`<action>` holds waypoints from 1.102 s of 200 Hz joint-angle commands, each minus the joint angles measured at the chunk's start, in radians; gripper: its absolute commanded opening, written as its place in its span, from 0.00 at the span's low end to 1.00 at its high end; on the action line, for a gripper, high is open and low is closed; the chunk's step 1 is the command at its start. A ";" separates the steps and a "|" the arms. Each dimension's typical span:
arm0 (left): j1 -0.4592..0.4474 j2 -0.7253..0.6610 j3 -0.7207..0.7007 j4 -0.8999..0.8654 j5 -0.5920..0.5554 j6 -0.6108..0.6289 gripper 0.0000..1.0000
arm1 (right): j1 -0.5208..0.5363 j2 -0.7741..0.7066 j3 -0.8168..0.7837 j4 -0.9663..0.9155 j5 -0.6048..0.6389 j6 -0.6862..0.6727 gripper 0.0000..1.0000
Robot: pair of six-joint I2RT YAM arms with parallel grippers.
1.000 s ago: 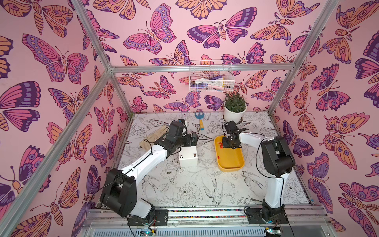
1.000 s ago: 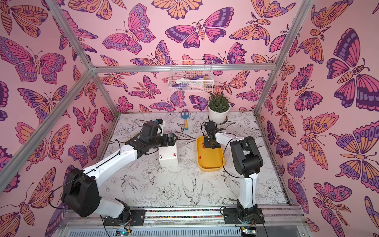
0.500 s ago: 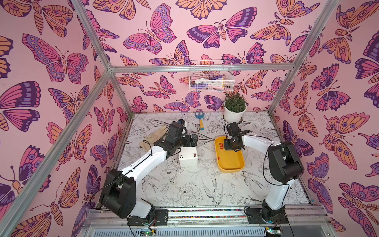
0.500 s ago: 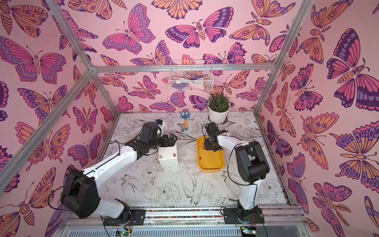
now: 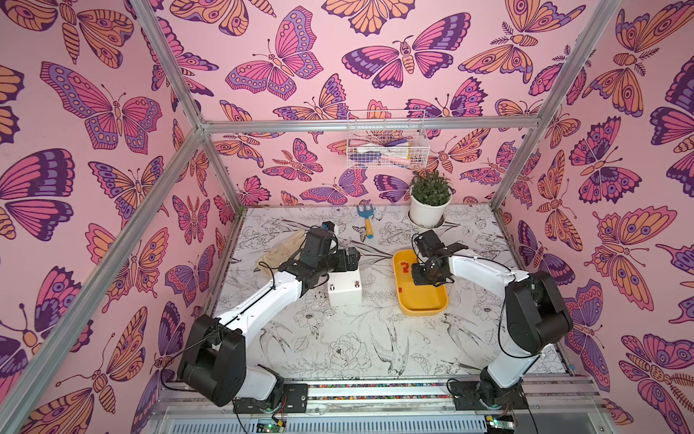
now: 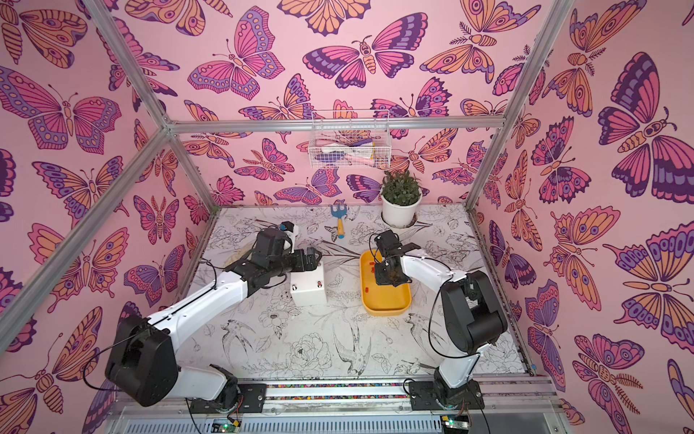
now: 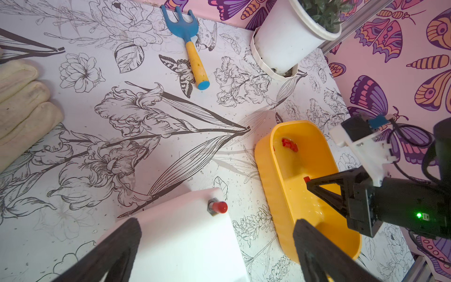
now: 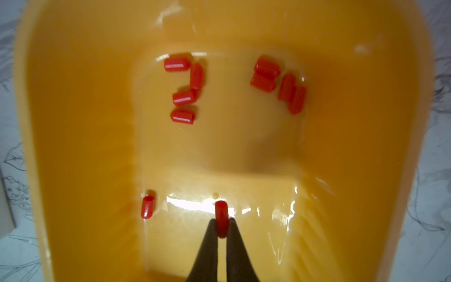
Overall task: Cover the protruding screws with screw protection sleeves
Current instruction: Adjust the screw protection sleeve in the storage box.
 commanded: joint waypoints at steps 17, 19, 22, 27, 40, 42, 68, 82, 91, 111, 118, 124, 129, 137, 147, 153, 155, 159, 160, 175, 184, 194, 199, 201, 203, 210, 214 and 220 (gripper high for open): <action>0.009 -0.024 -0.013 0.015 0.008 -0.004 1.00 | 0.004 0.019 -0.018 -0.030 -0.016 0.013 0.11; 0.009 -0.024 -0.013 0.015 0.008 -0.005 1.00 | 0.004 0.021 -0.018 -0.030 -0.016 0.012 0.11; 0.009 -0.024 -0.013 0.015 0.008 -0.005 1.00 | 0.004 0.025 -0.017 -0.028 -0.017 0.010 0.11; 0.009 -0.024 -0.012 0.015 0.009 -0.005 1.00 | 0.004 0.031 -0.015 -0.026 -0.018 0.008 0.11; 0.009 -0.025 -0.012 0.015 0.008 -0.006 1.00 | 0.004 0.046 -0.007 -0.025 -0.020 0.005 0.11; 0.009 -0.024 -0.012 0.015 0.007 -0.006 1.00 | 0.004 0.048 -0.006 -0.025 -0.019 0.004 0.11; 0.009 -0.025 -0.013 0.015 0.009 -0.006 1.00 | 0.004 0.076 0.012 -0.025 -0.019 -0.001 0.11; 0.010 -0.024 -0.013 0.014 0.007 -0.005 1.00 | 0.004 0.089 0.021 -0.026 -0.015 -0.002 0.10; 0.011 -0.024 -0.012 0.014 0.007 -0.005 1.00 | 0.004 0.097 0.030 -0.030 -0.014 -0.004 0.11; 0.012 -0.024 -0.006 0.009 0.007 -0.002 1.00 | 0.004 0.113 0.041 -0.032 -0.012 -0.008 0.10; 0.014 -0.025 -0.005 0.009 0.007 -0.002 1.00 | 0.004 0.117 0.045 -0.033 -0.013 -0.011 0.10; 0.014 -0.025 -0.006 0.009 0.007 -0.002 1.00 | 0.003 0.121 0.047 -0.034 -0.012 -0.012 0.10; 0.015 -0.026 -0.005 0.009 0.006 -0.002 1.00 | 0.004 0.122 0.048 -0.035 -0.013 -0.014 0.10; 0.017 -0.026 -0.004 0.008 0.006 -0.002 1.00 | 0.004 0.128 0.051 -0.037 -0.011 -0.015 0.10; 0.018 -0.025 -0.003 0.008 0.005 -0.002 1.00 | 0.004 0.135 0.057 -0.037 -0.008 -0.016 0.11; 0.020 -0.025 -0.001 0.007 0.005 -0.002 1.00 | 0.003 0.140 0.060 -0.038 -0.009 -0.018 0.10; 0.020 -0.024 0.001 0.007 0.005 -0.002 1.00 | 0.002 0.142 0.061 -0.038 -0.007 -0.019 0.10; 0.021 -0.024 0.001 0.008 0.005 -0.002 1.00 | 0.002 0.146 0.066 -0.039 -0.008 -0.019 0.11; 0.021 -0.024 0.002 0.008 0.005 -0.002 1.00 | 0.002 0.147 0.066 -0.038 -0.007 -0.019 0.11; 0.024 -0.021 0.005 0.006 0.007 0.000 1.00 | 0.001 0.162 0.080 -0.041 -0.006 -0.024 0.10; 0.026 -0.019 0.008 0.007 0.007 0.001 1.00 | 0.000 0.174 0.089 -0.043 -0.005 -0.026 0.11; 0.029 -0.015 0.010 0.006 0.008 0.001 1.00 | -0.001 0.182 0.097 -0.043 0.000 -0.028 0.10; 0.029 -0.013 0.011 0.006 0.010 0.001 1.00 | -0.002 0.186 0.100 -0.044 0.000 -0.029 0.10; 0.029 -0.013 0.011 0.006 0.010 0.001 1.00 | -0.002 0.188 0.102 -0.045 0.001 -0.029 0.11; 0.030 -0.012 0.012 0.006 0.011 0.001 1.00 | -0.003 0.189 0.103 -0.044 0.002 -0.031 0.10; 0.032 -0.010 0.013 0.007 0.013 0.001 1.00 | -0.004 0.194 0.108 -0.044 0.001 -0.032 0.11; 0.032 -0.010 0.014 0.006 0.012 0.001 1.00 | -0.004 0.196 0.110 -0.044 0.004 -0.033 0.10; 0.034 -0.008 0.014 0.007 0.012 0.002 1.00 | -0.004 0.198 0.114 -0.045 0.008 -0.034 0.10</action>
